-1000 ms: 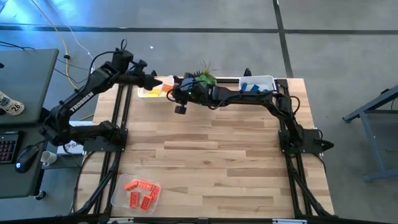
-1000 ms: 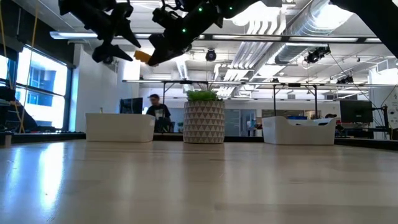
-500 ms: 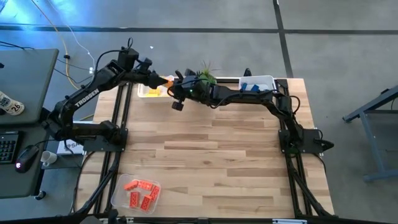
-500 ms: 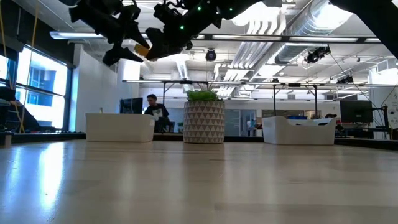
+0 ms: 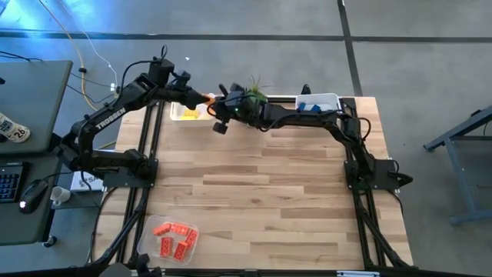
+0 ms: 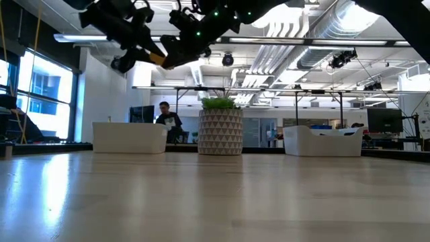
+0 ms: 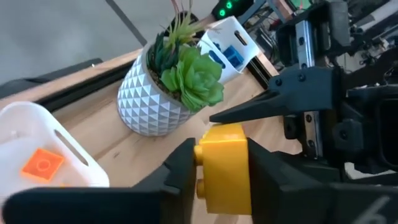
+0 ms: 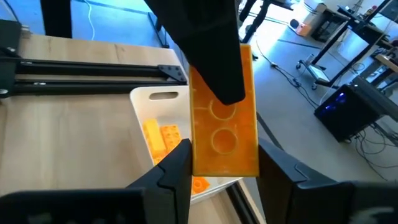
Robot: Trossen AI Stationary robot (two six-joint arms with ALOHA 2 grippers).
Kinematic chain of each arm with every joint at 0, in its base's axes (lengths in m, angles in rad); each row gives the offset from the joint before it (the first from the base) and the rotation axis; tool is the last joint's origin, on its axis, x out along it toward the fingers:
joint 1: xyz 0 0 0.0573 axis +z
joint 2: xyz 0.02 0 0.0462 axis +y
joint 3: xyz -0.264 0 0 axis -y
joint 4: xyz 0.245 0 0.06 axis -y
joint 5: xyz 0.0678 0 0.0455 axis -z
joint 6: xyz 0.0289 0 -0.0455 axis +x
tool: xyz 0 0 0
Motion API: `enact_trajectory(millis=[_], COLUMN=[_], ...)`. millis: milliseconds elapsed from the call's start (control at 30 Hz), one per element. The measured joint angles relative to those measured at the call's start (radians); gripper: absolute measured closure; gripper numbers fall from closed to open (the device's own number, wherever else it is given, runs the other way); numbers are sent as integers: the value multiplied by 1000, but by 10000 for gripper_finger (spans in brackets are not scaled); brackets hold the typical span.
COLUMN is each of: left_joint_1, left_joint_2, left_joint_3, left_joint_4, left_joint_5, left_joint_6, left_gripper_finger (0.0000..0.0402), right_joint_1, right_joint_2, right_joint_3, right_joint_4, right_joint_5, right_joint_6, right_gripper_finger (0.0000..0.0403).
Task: Sort & place blocks by color
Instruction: Put the yellow game piece into the left white bin
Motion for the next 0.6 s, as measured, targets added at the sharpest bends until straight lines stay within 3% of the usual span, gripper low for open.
enact_trajectory(millis=[67,200,300,433,600], left_joint_1=[0,19,27,36,38], left_joint_2=[0,0,0,11,56], left_joint_3=[1,1,0,0,0], left_joint_4=[8,2,-31,-102,-106], left_joint_5=[-16,-37,-154,-340,-425], left_joint_6=[15,91,148,253,288], left_gripper_finger=[335,336,336,336,321], right_joint_1=[-3,-7,-7,-5,-4], right_joint_2=[0,0,0,0,0], right_joint_3=[0,0,0,0,0], right_joint_4=[-1,-2,-3,-7,-9], right_joint_5=[4,14,56,93,94], right_joint_6=[-1,23,26,23,21], right_gripper_finger=[284,220,183,169,167])
